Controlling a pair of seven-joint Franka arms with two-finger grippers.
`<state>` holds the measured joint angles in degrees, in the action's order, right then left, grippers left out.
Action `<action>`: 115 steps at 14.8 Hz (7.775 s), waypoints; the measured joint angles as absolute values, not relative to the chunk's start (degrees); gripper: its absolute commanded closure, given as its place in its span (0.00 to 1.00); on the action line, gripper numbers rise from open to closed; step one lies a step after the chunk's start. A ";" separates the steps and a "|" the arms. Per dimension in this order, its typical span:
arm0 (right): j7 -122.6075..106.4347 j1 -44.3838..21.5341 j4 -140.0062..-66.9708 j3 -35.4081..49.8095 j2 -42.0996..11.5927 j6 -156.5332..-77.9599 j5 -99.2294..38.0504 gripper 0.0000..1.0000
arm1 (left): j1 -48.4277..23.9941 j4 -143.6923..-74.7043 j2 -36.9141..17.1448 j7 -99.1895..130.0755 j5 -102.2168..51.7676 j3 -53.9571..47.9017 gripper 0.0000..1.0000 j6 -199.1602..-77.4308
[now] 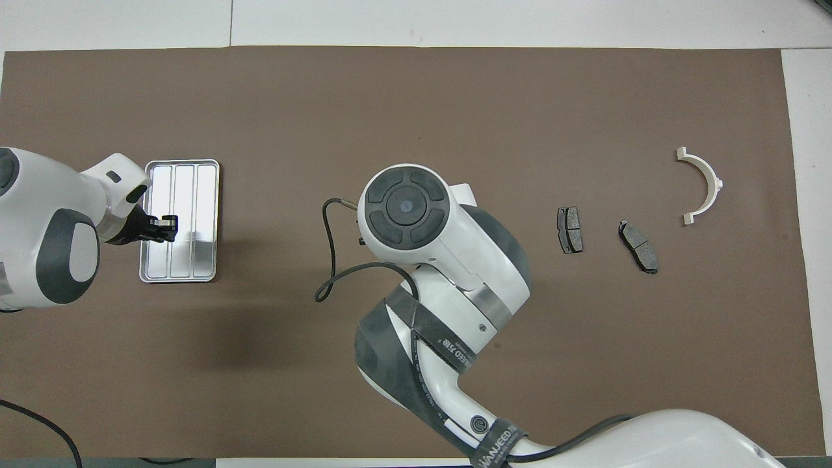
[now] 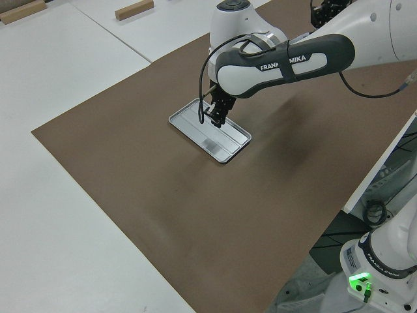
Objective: Pick bearing gear from pile to tray
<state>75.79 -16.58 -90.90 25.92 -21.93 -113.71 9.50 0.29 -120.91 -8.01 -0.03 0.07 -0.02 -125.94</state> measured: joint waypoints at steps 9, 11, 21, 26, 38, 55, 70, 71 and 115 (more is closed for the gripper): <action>87.71 -22.32 -96.65 25.50 -31.21 -127.77 17.17 1.00 | 0.94 -127.36 -7.13 -1.24 0.07 0.18 1.00 -132.90; 87.79 -21.95 -96.56 24.90 -33.72 -129.96 18.02 1.00 | 0.94 -127.85 -7.13 -1.24 0.07 0.16 1.00 -133.22; 87.91 -20.93 -95.46 24.36 -33.80 -129.26 18.10 0.00 | 0.94 -129.74 -7.13 -1.24 0.07 0.06 0.71 -135.55; 83.52 -15.03 -87.61 24.15 -32.22 -122.04 18.19 0.00 | 0.92 -129.91 -7.13 -1.33 0.07 -0.04 0.24 -135.60; 21.05 8.94 -85.87 24.31 -22.78 -111.77 13.61 0.00 | -23.18 -118.23 -5.83 36.83 0.08 -1.21 0.00 -124.24; 8.61 7.72 -86.13 16.14 -17.93 -107.13 8.76 0.00 | -36.10 -116.24 -15.70 55.38 0.08 -1.26 0.00 -134.24; -0.52 -5.19 -93.49 -3.17 1.15 -93.49 1.11 0.00 | -37.97 -119.46 -15.98 58.05 0.86 -1.09 1.00 -137.60; -0.52 -5.19 -93.57 -3.18 1.20 -93.22 1.11 0.00 | -37.97 -119.46 -15.98 58.62 0.88 -1.09 1.00 -137.63; -0.52 -5.76 -93.95 -2.85 2.94 -86.98 1.11 0.00 | -1.07 -116.58 -14.34 3.71 0.76 0.78 0.00 -130.66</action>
